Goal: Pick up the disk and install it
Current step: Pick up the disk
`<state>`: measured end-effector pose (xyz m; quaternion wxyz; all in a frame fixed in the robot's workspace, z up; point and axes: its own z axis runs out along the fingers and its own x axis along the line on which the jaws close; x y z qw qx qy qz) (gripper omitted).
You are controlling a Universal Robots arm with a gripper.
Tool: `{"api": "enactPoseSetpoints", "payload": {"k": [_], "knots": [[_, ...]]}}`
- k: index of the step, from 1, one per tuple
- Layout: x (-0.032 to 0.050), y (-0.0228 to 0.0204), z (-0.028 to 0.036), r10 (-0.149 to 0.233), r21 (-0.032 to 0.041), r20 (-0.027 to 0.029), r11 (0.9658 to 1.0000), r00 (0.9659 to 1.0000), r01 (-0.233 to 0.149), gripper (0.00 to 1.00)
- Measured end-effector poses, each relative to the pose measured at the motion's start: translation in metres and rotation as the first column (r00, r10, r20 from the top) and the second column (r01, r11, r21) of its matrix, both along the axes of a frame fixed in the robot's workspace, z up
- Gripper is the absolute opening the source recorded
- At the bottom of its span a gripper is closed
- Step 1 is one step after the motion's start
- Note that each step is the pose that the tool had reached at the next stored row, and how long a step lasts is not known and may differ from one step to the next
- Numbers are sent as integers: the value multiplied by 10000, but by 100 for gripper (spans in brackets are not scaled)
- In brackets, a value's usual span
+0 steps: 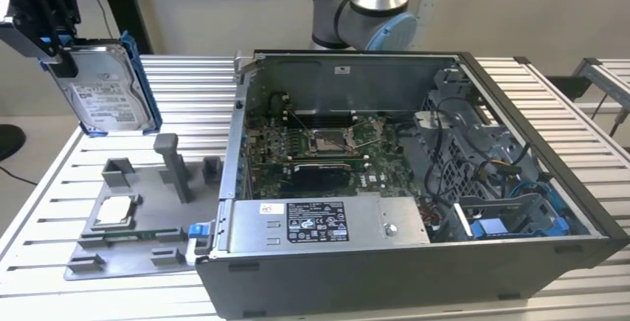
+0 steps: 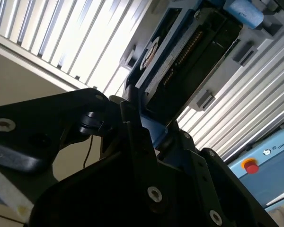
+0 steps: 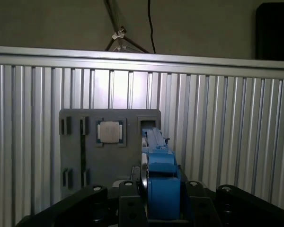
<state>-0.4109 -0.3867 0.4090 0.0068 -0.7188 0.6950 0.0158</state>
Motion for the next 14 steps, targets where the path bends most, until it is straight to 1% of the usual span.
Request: {"api": "enactPoseSetpoints", "payload": {"k": [9,14], "knots": [[1,0,287,0,0,0,10000,10000,0,0],[1,0,420,0,-1,-1,10000,10000,0,0]]}}
